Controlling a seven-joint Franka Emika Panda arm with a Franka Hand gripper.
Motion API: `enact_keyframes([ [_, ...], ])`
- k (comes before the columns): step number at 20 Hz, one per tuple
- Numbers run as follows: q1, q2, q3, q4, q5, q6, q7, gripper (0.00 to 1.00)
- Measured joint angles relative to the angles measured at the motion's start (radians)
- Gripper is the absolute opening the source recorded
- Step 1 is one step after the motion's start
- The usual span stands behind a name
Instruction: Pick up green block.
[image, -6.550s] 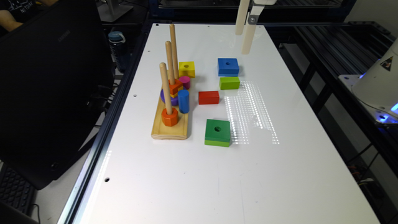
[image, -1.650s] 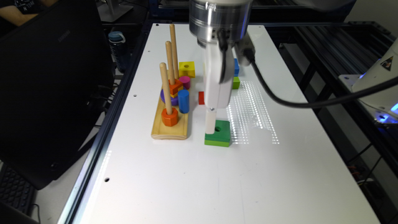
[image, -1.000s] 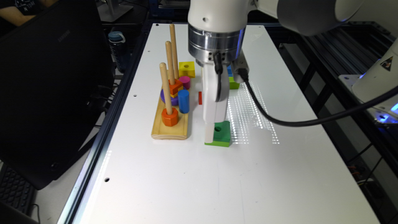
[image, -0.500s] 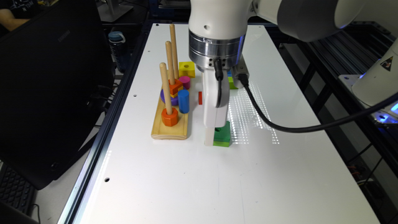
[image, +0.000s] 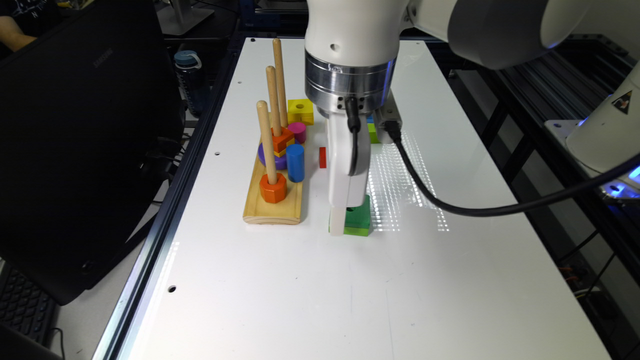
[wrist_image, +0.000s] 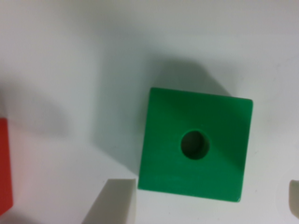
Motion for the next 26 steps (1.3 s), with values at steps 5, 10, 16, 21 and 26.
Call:
enact_keyframes([
  [5, 0.000, 0.033, -0.009, 0.000, -0.0260, 0.018, 0.011, 1.00],
  [10, 0.001, 0.044, -0.010, 0.001, -0.0418, 0.029, 0.025, 1.00],
  [16, 0.000, 0.044, -0.009, 0.001, -0.0480, 0.030, 0.034, 1.00],
  [21, 0.000, 0.044, -0.008, -0.001, -0.0553, 0.029, 0.037, 1.00],
  [26, 0.001, 0.044, -0.005, -0.004, -0.0578, 0.029, 0.047, 1.00],
])
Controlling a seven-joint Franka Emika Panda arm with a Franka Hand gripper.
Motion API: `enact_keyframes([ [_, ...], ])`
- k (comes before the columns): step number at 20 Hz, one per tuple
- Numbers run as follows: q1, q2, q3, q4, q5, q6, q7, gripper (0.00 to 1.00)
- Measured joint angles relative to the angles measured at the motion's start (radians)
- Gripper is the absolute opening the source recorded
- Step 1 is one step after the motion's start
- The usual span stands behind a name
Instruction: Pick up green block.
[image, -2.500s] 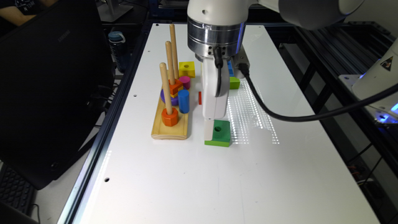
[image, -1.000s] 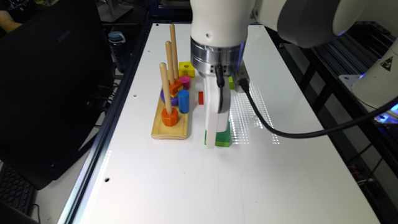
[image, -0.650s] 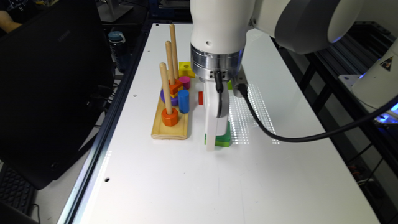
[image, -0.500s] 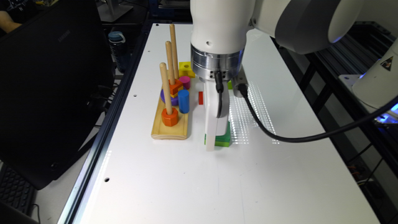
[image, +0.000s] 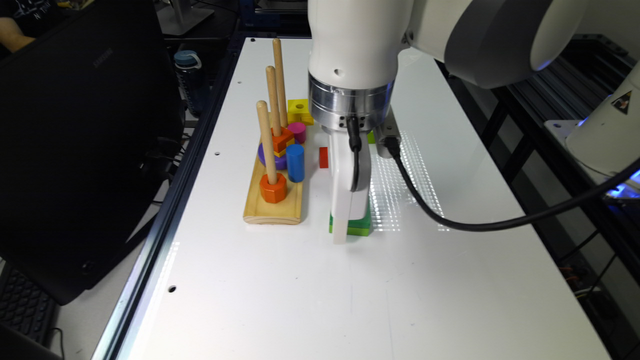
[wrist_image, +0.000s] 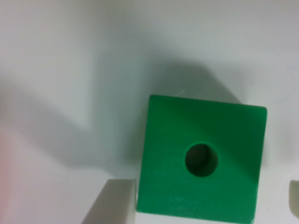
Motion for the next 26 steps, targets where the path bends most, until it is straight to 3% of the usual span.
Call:
enact_keyframes([
  [8, 0.000, 0.001, 0.000, -0.006, -0.0033, 0.000, 0.006, 1.00],
  [9, 0.001, 0.007, -0.002, -0.010, -0.0075, 0.005, 0.007, 1.00],
  [12, 0.002, 0.038, -0.016, -0.012, -0.0324, 0.031, 0.021, 1.00],
  [16, 0.003, 0.039, -0.015, -0.011, -0.0336, 0.032, 0.021, 1.00],
  [17, 0.003, 0.039, -0.013, -0.011, -0.0396, 0.033, 0.020, 1.00],
  [26, 0.003, 0.039, -0.013, -0.011, -0.0396, 0.033, 0.020, 1.00],
])
